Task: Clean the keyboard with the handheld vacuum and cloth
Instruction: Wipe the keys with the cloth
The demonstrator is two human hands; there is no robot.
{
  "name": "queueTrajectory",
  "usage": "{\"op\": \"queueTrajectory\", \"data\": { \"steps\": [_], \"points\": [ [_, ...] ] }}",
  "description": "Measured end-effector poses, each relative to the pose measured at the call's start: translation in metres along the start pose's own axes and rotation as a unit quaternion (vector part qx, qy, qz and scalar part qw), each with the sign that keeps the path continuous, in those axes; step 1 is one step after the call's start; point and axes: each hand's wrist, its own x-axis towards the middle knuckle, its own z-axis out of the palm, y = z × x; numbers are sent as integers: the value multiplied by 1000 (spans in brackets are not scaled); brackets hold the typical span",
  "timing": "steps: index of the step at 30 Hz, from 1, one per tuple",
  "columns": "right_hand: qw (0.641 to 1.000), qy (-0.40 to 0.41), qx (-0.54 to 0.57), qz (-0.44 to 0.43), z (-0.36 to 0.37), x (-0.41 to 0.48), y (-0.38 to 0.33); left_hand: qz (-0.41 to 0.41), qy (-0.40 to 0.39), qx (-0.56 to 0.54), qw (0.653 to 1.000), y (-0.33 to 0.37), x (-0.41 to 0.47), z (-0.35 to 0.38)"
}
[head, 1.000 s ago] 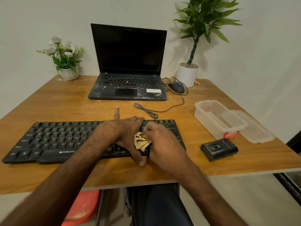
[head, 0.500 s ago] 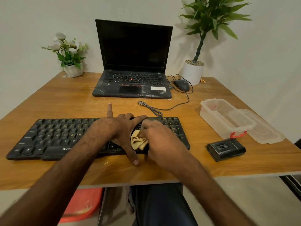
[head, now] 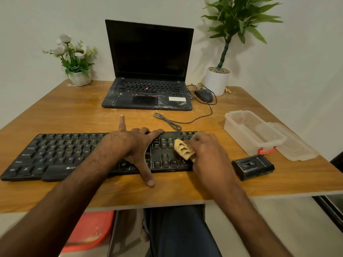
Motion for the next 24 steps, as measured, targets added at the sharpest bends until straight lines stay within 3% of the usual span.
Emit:
{"op": "queueTrajectory", "data": {
  "steps": [3, 8, 12, 16, 20, 24],
  "points": [
    [999, -5, -10, 51, -6, 6, 15, -5, -1, 5, 1000, 3, 0, -2],
    [997, -49, 28, -44, -3, -22, -19, 0, 1, 9, 1000, 3, 3, 0],
    [1000, -10, -11, -3, 10, 27, 4, -3, -2, 10, 1000, 4, 1, 0],
    [999, -38, -23, 4, 7, 60, 13, -13, -8, 10, 1000, 4, 0, -3],
    [996, -67, -8, -56, -4, 9, -2, -13, -11, 15, 1000, 7, 0, -3],
    [996, -77, 11, -31, -12, -17, -9, 1, -16, 14, 1000, 9, -1, -3]
  ]
}}
